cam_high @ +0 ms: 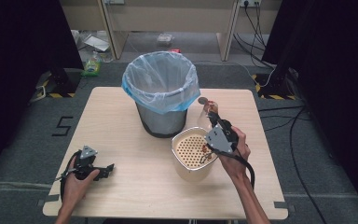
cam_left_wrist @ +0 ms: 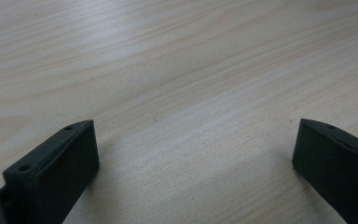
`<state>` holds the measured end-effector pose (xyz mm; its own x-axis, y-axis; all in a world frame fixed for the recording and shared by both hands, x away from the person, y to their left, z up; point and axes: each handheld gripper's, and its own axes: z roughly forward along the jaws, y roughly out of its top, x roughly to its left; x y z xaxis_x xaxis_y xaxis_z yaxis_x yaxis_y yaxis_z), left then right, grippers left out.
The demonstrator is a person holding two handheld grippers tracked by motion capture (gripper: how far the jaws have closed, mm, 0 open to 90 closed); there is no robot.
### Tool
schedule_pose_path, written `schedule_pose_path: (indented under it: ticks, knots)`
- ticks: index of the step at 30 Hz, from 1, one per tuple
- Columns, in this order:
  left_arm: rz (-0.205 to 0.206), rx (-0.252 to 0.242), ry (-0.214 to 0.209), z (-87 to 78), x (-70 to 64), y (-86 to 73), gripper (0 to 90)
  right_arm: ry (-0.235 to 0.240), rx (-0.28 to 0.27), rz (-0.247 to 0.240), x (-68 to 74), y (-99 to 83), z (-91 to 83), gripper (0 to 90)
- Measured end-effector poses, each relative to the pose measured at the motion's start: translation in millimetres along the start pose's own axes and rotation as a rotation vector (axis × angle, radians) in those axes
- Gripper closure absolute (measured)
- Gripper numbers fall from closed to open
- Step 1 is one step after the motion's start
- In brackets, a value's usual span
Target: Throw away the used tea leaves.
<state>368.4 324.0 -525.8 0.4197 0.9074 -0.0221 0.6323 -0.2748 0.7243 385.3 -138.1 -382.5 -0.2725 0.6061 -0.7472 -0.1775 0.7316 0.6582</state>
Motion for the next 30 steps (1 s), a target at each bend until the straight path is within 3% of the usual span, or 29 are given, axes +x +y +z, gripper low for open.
schedule_pose_path:
  ticks: [1,3,7,9,11,14,16,18,21,24,25,30]
  knots:
    - [0.000,0.000,0.000,0.0,0.0,0.0,0.0,-0.039,-0.022,-0.068,2.0,2.4,-5.7,86.5]
    - [0.000,0.000,0.000,0.0,0.0,0.0,0.0,-0.067,-0.047,-0.073,2.4,5.5,-11.7,86.6]
    - [0.002,0.001,0.000,-0.2,-0.1,-0.1,0.0,-0.099,-0.061,-0.129,7.7,8.1,-14.6,86.7]
    - [0.000,-0.001,0.000,-0.4,-0.4,-0.5,0.0,-0.103,-0.067,-0.124,10.0,8.9,-15.7,86.8]
    - [0.002,-0.001,-0.001,-0.6,-0.5,-0.7,0.0,-0.131,-0.080,-0.199,16.6,13.0,-16.3,87.0]
    - [0.002,-0.002,0.000,-0.6,-0.5,-0.7,0.0,-0.138,-0.124,-0.199,21.7,18.0,-21.2,87.2]
    - [0.001,-0.001,-0.001,-0.6,-0.4,-0.7,0.0,-0.149,-0.116,-0.256,27.2,21.5,-19.7,87.2]
    - [0.001,-0.002,-0.001,-0.6,-0.5,-0.7,0.0,-0.158,-0.111,-0.241,29.0,19.1,-16.6,87.4]
    - [0.001,-0.001,-0.001,-0.6,-0.5,-0.7,0.0,-0.154,-0.118,-0.286,34.6,19.7,-17.3,87.4]
    - [0.002,-0.002,-0.001,-0.7,-0.5,-0.8,0.0,-0.169,-0.110,-0.292,37.5,15.9,-17.8,87.4]
    - [0.002,-0.002,-0.001,-0.7,-0.5,-0.8,0.0,-0.196,-0.135,-0.292,36.9,15.6,-21.8,87.5]
    - [0.002,-0.002,-0.002,-0.7,-0.5,-0.8,0.0,-0.233,-0.153,-0.296,36.3,14.5,-24.0,87.5]
